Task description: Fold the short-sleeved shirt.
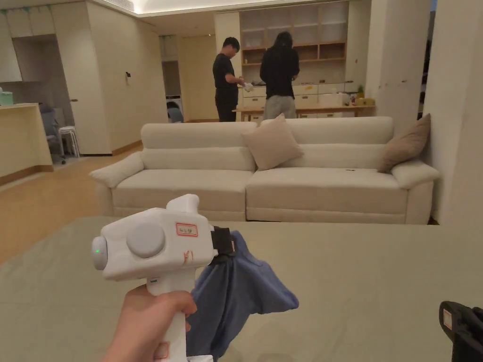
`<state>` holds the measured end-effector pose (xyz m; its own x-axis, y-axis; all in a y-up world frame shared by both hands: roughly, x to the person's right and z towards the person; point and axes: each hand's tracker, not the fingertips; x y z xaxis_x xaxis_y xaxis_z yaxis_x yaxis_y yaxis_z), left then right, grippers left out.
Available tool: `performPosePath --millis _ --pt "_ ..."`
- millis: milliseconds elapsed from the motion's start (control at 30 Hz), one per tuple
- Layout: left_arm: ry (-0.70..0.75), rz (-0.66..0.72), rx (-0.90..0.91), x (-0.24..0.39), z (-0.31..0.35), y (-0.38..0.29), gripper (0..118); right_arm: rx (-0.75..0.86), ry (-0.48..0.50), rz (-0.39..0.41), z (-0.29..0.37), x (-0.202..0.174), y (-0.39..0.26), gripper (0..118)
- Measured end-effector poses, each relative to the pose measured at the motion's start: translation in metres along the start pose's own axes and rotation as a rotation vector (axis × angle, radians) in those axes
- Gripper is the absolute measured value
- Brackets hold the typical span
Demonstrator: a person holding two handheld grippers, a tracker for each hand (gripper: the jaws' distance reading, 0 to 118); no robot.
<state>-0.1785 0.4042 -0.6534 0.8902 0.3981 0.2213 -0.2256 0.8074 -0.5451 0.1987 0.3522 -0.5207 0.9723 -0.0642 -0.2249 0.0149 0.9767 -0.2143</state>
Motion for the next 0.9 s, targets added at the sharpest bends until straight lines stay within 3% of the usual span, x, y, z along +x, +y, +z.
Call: performPosePath --millis 200,300,533,567,633,667,767,800,900 --pt "-0.197 -0.039 -0.278 0.117 -0.074 -0.126 2 0.005 -0.168 -0.002 0.057 0.074 -0.004 0" --pt "-0.155 -0.180 -0.497 0.153 -0.108 -0.207 2 0.008 -0.219 -0.031 0.074 0.092 -0.010 0" --pt "-0.142 0.096 -0.892 0.135 -0.141 -0.317 6 -0.004 -0.238 -0.067 0.093 0.098 -0.020 0" --pt "-0.130 0.184 -0.886 0.123 -0.143 -0.326 15 -0.003 -0.239 -0.068 0.094 0.095 -0.020 0" --pt "-0.139 0.308 -0.912 0.104 -0.144 -0.334 72 -0.001 -0.235 -0.070 0.097 0.091 -0.020 0" --pt "-0.171 0.361 -0.895 0.097 -0.141 -0.335 89 0.000 -0.228 -0.074 0.097 0.089 -0.018 0" --pt "-0.309 0.485 -0.812 0.081 -0.109 -0.303 107 0.011 -0.219 -0.050 0.100 0.081 -0.012 0" --pt "-0.333 0.484 -0.758 0.073 -0.093 -0.279 106 0.018 -0.226 -0.037 0.100 0.080 -0.007 0" --pt "-0.216 0.254 -0.369 0.055 -0.017 -0.180 106 0.056 -0.197 -0.057 0.102 0.075 0.009 0"
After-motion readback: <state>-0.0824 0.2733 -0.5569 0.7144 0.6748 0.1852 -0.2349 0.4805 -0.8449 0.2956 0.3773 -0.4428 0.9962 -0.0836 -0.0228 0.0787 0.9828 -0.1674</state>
